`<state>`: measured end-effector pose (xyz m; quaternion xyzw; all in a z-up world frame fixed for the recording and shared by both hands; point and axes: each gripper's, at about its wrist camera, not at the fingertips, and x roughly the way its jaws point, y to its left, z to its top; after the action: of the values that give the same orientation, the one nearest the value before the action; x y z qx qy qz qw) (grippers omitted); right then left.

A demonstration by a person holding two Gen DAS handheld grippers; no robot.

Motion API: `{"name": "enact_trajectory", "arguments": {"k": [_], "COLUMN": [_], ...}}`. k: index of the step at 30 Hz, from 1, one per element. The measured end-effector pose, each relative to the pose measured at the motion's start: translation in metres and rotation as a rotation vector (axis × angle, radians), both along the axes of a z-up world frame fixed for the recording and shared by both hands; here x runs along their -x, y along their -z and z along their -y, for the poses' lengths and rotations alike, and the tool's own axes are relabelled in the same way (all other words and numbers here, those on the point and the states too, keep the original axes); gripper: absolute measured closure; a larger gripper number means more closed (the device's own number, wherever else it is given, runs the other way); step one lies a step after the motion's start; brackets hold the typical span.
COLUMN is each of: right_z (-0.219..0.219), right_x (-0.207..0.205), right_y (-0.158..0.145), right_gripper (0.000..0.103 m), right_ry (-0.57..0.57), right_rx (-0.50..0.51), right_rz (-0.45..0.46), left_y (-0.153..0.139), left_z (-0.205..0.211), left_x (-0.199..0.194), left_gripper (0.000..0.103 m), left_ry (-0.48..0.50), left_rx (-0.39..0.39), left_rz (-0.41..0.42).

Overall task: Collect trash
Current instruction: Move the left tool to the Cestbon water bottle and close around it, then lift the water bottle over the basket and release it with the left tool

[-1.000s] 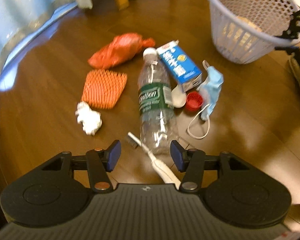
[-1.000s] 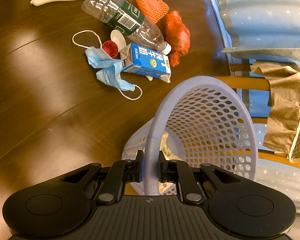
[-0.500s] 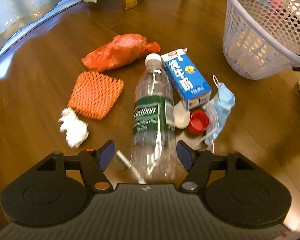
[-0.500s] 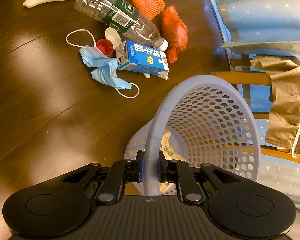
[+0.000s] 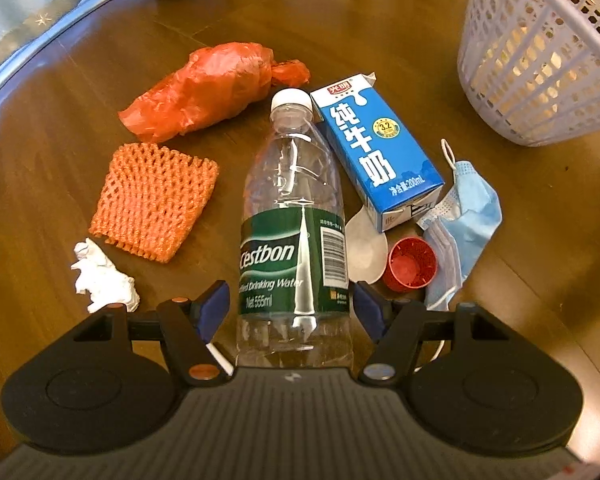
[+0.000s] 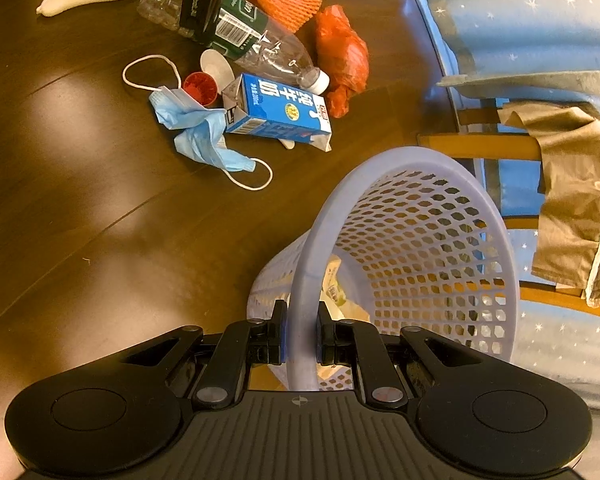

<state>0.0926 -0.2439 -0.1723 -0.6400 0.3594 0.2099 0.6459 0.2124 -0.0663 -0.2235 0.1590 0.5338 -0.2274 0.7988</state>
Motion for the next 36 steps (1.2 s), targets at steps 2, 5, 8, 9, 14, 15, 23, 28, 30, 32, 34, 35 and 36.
{"name": "enact_trajectory", "arguments": {"k": [2,5,8,9,14,15,23,28,30,32,34,35,36], "right_z": [0.0,0.0,-0.001,-0.001,-0.002,-0.002,-0.001,0.0,-0.001,-0.001,-0.001,-0.001,-0.001], "right_x": [0.0,-0.001,-0.001,-0.001,-0.001,-0.001,-0.002,-0.002,-0.002,-0.002,-0.002,-0.001,-0.001], "right_y": [0.0,0.0,0.0,0.0,0.0,0.0,-0.001,-0.002,-0.002,-0.003,-0.003,-0.002,-0.002], "right_gripper": [0.094,0.093,0.093,0.093,0.093,0.093,0.094,0.093,0.093,0.093,0.093,0.093,0.093], "right_ry": [0.001,0.002,0.004,0.005,0.007,0.007,0.013,0.012,0.012,0.009,0.006,0.003,0.0], "right_rx": [-0.002,-0.004,-0.004,-0.005,-0.008,-0.008,-0.013,-0.012,-0.015,-0.018,-0.019,-0.02,-0.019], "right_rz": [-0.001,-0.002,-0.003,-0.003,-0.006,-0.007,-0.009,-0.012,-0.014,-0.019,-0.022,-0.024,-0.024], "left_y": [0.003,0.006,0.008,0.008,0.01,0.01,0.0,-0.019,-0.031,-0.045,-0.06,-0.069,-0.078], "left_z": [0.001,0.001,0.002,0.002,0.003,0.003,-0.001,-0.004,-0.005,-0.004,-0.001,0.001,0.003], "left_x": [-0.003,-0.004,-0.005,-0.005,-0.006,-0.006,-0.001,0.002,0.0,-0.001,-0.002,-0.002,-0.001], "left_gripper": [0.039,0.04,0.041,0.041,0.043,0.044,0.046,0.047,0.047,0.047,0.047,0.047,0.047], "left_ry": [-0.002,-0.004,0.004,0.004,0.009,0.011,0.002,0.005,0.005,0.009,0.025,0.037,0.05], "left_rx": [-0.008,-0.013,-0.024,-0.027,-0.034,-0.036,-0.047,-0.051,-0.051,-0.048,-0.05,-0.052,-0.052], "left_rz": [-0.006,-0.019,-0.024,-0.026,-0.036,-0.039,-0.078,-0.078,-0.073,-0.068,-0.056,-0.046,-0.037]}}
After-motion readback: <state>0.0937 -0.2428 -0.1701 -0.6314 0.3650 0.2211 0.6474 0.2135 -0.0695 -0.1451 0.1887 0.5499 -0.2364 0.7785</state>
